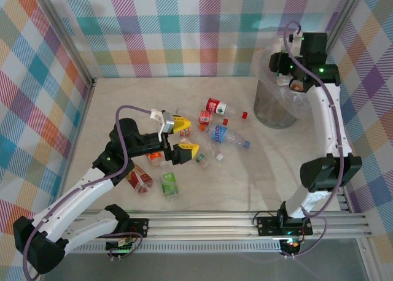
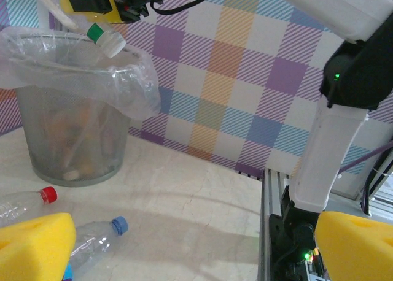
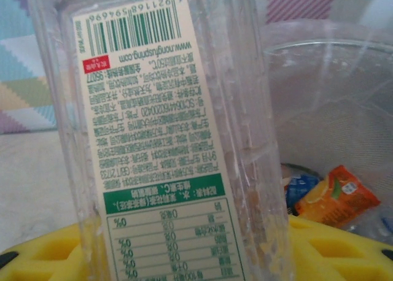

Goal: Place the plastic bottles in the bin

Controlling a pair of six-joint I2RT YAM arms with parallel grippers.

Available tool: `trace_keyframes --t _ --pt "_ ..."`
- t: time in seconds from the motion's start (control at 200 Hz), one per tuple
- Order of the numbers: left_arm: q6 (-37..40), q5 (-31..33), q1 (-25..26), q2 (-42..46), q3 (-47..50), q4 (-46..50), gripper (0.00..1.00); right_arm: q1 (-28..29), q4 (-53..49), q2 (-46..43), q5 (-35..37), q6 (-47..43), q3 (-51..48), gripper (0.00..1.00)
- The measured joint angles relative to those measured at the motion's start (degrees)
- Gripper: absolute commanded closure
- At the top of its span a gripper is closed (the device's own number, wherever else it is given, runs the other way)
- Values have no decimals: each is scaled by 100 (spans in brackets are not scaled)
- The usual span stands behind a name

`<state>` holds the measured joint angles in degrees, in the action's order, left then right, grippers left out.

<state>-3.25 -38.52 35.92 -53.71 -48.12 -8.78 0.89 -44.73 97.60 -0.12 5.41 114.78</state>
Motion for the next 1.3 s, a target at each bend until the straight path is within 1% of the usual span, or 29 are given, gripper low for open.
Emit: trace_keyframes --t 0.275,0.39,0.48,0.57,0.69,0.765,1.095,1.22,1.3 --pt "-39 74 7 20 -22 192 0 -535 -229 984 -109 273 726 42" --pt "-39 127 7 20 -57 293 0 -603 -378 1272 -203 313 1038 40" --pt "-39 168 11 20 -74 343 0 -634 -448 1379 -428 315 1128 36" --pt "-37 195 11 20 -90 417 0 -634 -428 1355 -623 310 999 32" --pt "-37 216 11 20 -92 455 0 -634 -422 1248 -750 278 614 21" --pt "-35 221 11 20 -103 505 0 -634 -426 1248 -789 249 531 17" --pt "398 295 22 48 -411 1119 0 -634 -435 1038 -929 247 520 14" --pt "509 348 22 136 -411 1217 0 -634 -413 658 -1080 249 337 14" --pt "616 391 22 205 -411 1349 0 -605 -345 238 -1180 254 -7 13"
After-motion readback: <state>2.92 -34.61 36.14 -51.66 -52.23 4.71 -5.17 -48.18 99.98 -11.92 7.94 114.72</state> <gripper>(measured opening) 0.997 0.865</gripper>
